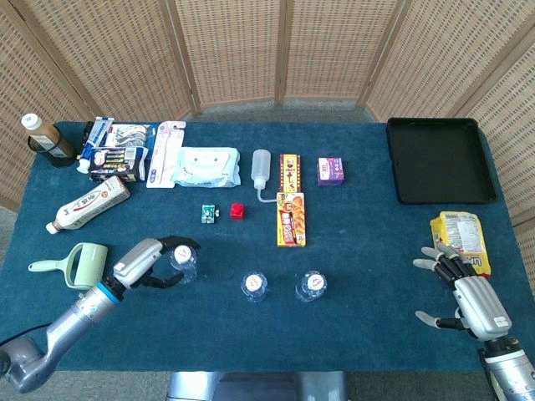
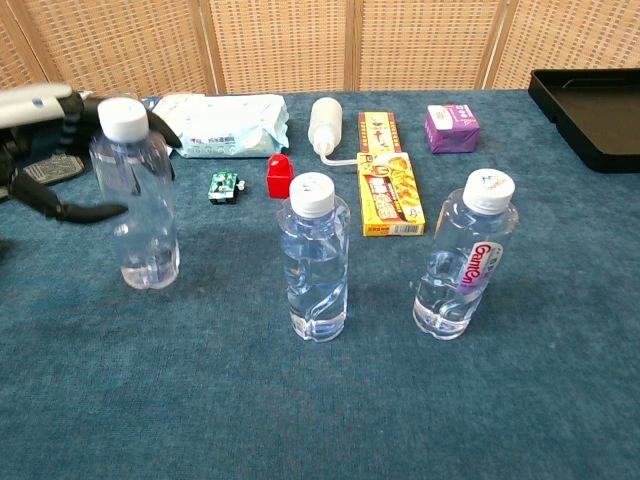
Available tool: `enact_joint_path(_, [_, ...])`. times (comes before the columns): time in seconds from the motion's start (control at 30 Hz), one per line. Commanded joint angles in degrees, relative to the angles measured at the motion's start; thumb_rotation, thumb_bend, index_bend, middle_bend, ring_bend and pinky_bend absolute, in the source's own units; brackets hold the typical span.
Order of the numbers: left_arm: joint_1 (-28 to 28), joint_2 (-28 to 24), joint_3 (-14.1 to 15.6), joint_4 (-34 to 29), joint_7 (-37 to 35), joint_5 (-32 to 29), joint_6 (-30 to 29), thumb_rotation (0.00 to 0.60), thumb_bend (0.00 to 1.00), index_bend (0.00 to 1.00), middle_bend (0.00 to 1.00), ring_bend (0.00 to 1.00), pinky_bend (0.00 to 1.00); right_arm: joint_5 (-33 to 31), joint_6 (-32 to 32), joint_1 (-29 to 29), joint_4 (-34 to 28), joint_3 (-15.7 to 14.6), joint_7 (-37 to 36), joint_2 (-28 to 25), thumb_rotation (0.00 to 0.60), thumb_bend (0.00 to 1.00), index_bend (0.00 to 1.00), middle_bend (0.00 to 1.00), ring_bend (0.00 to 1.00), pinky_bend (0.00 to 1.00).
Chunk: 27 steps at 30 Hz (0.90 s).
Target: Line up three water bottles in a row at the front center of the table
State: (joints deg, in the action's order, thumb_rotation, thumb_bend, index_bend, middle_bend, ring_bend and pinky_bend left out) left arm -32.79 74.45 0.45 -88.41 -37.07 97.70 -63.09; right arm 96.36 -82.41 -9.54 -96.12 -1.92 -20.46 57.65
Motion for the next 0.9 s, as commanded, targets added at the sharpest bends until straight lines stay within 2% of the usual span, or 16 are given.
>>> enact_joint_path(0.03, [-0.10, 0.91, 1.46, -2.14, 4.94, 0.95, 0.23, 0.600, 0.45, 0.45, 0.45, 0.29, 0.35, 0.03, -0.09, 0.02, 0.14, -0.01, -0.29, -0.05, 0.600, 0.00, 0.25, 0.14, 0.05, 0.00])
enact_joint_path(0.5, [-1.46, 4.24, 1.57, -4.76, 11.53, -0.80, 1.71, 0.600, 0.44, 0.45, 0.45, 0.29, 0.35, 0.14, -0.58, 0.07, 0.70, 0.07, -1.67, -0.42, 0.600, 0.00, 0.25, 0.14, 0.05, 0.00])
enact_joint_path(0.9, [-1.96, 6.20, 1.58, -4.59, 15.20, -2.96, 2.65, 0.600, 0.43, 0.45, 0.45, 0.29, 0.35, 0.21, -1.00, 0.19, 0.88, 0.10, -2.45, -0.75, 0.600, 0.00, 0.25, 0.14, 0.05, 0.00])
